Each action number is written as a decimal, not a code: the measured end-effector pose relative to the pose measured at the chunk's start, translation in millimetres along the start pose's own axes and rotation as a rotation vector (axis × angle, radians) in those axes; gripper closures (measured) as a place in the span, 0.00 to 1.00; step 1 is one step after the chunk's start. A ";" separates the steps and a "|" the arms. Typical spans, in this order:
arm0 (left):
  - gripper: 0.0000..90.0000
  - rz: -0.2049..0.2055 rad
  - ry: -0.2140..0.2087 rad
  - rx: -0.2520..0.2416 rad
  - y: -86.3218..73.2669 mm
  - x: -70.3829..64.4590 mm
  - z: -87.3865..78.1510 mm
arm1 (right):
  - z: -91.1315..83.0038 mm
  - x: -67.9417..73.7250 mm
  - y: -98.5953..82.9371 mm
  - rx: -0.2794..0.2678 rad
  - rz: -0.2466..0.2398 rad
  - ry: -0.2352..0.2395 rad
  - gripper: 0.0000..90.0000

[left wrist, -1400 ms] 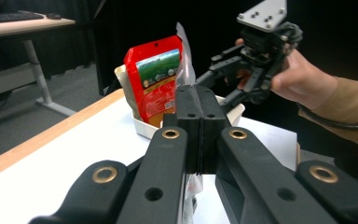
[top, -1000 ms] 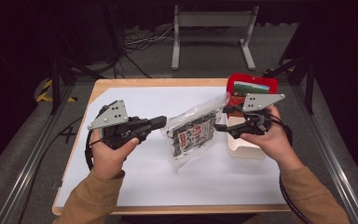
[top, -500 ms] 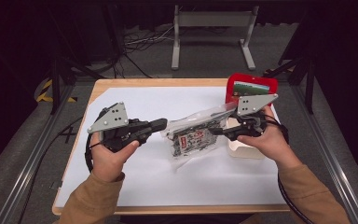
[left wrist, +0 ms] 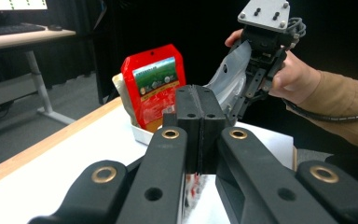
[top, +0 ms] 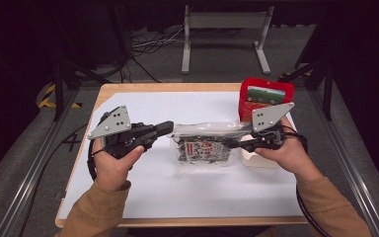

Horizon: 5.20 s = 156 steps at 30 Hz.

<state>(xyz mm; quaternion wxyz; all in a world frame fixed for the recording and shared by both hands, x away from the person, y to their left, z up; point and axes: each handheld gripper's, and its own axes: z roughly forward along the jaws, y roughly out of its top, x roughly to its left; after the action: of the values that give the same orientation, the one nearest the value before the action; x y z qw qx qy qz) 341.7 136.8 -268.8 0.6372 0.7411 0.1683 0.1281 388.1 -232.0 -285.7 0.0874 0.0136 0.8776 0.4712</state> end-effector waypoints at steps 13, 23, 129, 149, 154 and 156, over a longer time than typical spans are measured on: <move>0.83 -0.027 -0.020 0.010 1.9 0.4 -5.3 | -16.1 10.3 7.5 -0.017 0.037 0.002 0.85; 0.71 -0.029 0.022 0.109 -6.9 6.3 -15.3 | -40.0 9.1 11.8 -0.045 0.109 -0.030 0.85; 0.17 -0.141 0.272 0.267 -86.0 75.3 -23.3 | -138.9 -17.6 -32.8 0.073 0.504 -0.585 0.85; 0.16 -0.150 0.274 0.271 -87.6 75.3 -24.4 | -118.0 -20.5 -47.3 0.144 0.511 -0.589 0.85; 0.16 -0.153 0.275 0.269 -88.2 75.6 -23.8 | -115.7 -21.2 -51.7 0.153 0.522 -0.583 0.84; 0.16 -0.152 0.273 0.271 -88.3 75.8 -23.6 | -114.7 -21.0 -54.0 0.152 0.527 -0.582 0.84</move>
<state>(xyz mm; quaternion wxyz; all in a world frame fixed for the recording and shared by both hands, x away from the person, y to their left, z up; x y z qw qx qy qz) 393.5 200.9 -354.2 0.5109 0.7808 0.3244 0.1552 392.8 -358.9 -265.6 0.2071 0.3778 0.8150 0.3875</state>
